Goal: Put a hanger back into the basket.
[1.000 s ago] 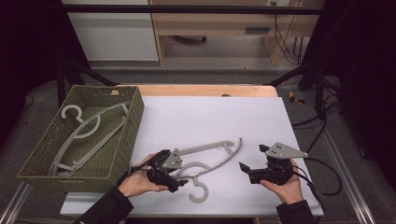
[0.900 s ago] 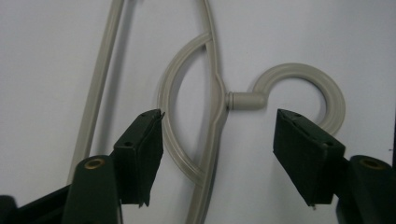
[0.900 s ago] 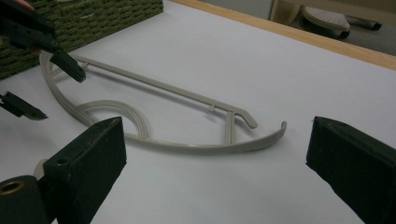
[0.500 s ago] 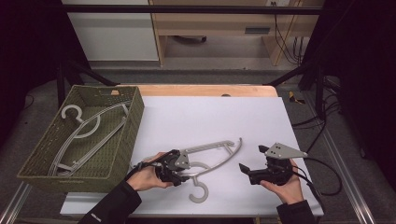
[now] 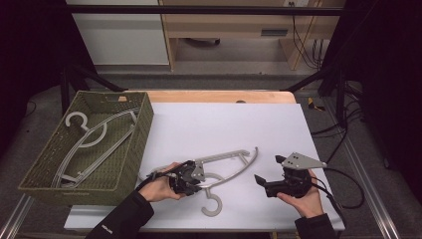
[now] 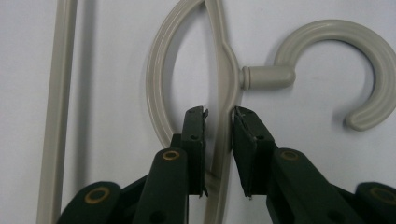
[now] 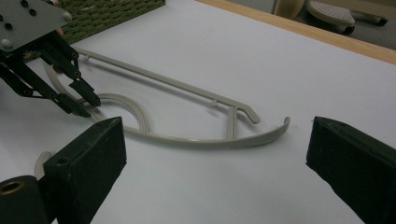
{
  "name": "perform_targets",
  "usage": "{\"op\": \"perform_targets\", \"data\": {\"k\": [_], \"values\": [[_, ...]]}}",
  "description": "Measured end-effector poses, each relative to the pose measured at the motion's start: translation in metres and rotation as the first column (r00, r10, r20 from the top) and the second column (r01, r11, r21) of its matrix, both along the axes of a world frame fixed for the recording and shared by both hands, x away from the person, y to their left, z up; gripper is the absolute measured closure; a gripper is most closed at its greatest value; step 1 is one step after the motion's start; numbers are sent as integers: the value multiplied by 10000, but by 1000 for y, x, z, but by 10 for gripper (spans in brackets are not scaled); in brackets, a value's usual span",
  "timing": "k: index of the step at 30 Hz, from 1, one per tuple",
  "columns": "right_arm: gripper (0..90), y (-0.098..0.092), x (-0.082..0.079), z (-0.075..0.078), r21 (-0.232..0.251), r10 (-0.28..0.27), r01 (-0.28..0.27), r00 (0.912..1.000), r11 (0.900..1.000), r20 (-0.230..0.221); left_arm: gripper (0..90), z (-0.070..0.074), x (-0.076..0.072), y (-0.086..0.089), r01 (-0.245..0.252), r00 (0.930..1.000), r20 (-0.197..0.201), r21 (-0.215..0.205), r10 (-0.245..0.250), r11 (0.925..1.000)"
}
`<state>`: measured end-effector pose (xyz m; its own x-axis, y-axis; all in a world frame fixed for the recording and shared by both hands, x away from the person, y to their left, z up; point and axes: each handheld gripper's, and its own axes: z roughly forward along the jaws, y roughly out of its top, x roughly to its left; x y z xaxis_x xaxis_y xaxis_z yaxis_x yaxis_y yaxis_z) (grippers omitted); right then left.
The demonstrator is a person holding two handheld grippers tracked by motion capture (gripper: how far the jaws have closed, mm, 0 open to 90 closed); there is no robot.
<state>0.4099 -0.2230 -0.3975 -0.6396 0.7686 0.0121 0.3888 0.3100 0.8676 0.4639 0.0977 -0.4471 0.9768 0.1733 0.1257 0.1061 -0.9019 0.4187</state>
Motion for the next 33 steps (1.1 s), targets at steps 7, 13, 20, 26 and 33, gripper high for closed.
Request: {"op": "perform_targets", "data": {"k": [7,13,20,26,33], "values": [[52,1,0,0,-20,30,-31,10000,10000,-46,763,-3,0,-2,85,9998,-169,270,-80,9996],[52,1,0,0,-16,37,-37,10000,10000,-56,764,-2,2,-6,-45,9994,-353,553,64,9985],[52,2,1,-1,4,37,-37,9999,10000,-105,778,-1,3,-11,-203,9981,-555,946,257,9953],[52,2,0,-1,3,92,-92,9999,10000,-113,808,-1,2,-13,-102,9982,-583,974,159,9952],[53,1,0,0,12,132,-132,9998,9999,-121,826,0,2,-11,-148,9978,-628,863,203,9962]]}}
